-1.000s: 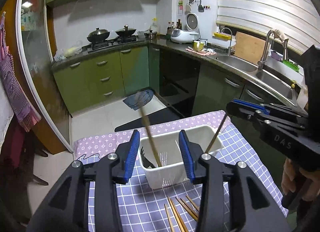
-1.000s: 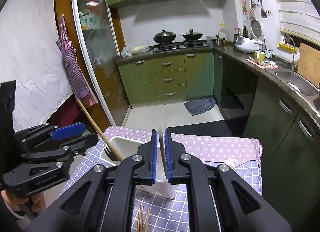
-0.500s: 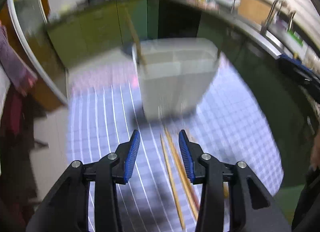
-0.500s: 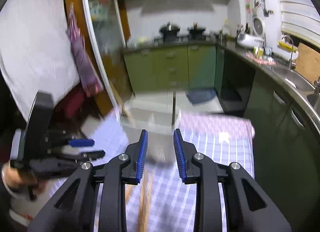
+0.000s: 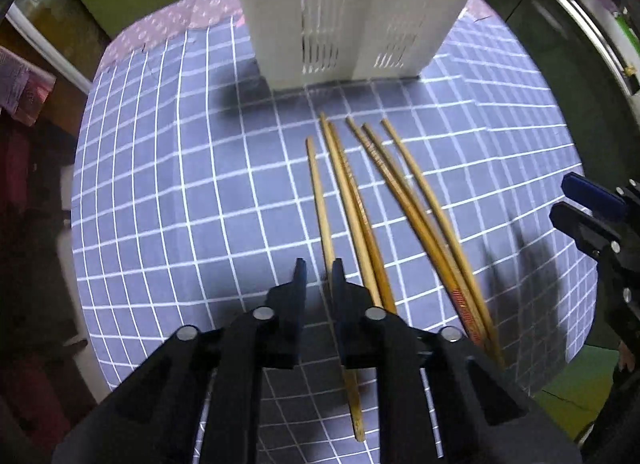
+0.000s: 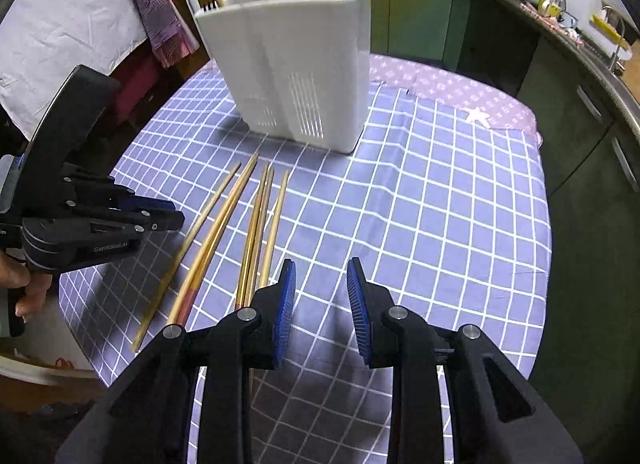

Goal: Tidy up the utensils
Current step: 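Grasp another wooden chopstick with the left tool while the right tool grasps one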

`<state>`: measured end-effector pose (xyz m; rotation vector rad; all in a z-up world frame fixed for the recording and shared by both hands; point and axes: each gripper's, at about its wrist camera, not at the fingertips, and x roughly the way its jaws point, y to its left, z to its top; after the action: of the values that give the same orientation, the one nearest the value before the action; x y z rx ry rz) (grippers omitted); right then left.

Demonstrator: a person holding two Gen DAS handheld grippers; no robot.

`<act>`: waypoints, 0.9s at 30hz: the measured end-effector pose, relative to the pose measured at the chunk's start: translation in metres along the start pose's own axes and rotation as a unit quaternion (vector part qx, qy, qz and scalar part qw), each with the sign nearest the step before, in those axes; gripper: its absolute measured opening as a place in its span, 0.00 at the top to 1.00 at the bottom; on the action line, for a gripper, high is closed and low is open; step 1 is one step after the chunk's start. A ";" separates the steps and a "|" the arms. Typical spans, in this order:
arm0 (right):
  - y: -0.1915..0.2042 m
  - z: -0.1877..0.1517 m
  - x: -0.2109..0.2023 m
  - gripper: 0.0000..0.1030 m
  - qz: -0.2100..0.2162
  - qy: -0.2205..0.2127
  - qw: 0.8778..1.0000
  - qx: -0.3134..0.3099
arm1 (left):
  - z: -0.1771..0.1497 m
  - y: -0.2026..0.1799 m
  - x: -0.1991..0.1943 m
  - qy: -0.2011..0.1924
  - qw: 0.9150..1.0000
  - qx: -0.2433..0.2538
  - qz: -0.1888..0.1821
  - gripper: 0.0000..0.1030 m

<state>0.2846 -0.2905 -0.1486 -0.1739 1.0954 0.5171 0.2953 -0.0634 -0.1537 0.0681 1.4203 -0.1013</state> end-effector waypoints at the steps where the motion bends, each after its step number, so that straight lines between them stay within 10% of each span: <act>1: 0.000 -0.001 0.002 0.74 0.002 0.003 1.000 0.000 | 0.000 -0.001 0.003 0.005 1.000 -0.002 -0.002 0.90; 20: -0.004 0.005 0.025 0.74 0.011 0.040 0.999 0.004 | 0.013 -0.012 0.034 0.035 0.999 -0.019 -0.011 0.93; 27: 0.011 0.019 0.055 0.74 0.040 0.085 0.996 0.005 | -0.005 0.009 0.014 -0.011 0.999 -0.025 -0.022 0.94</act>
<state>0.3141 -0.2566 -0.1871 -0.1682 1.2739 0.5774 0.2929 -0.0543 -0.1683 -0.0063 1.4019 -0.1019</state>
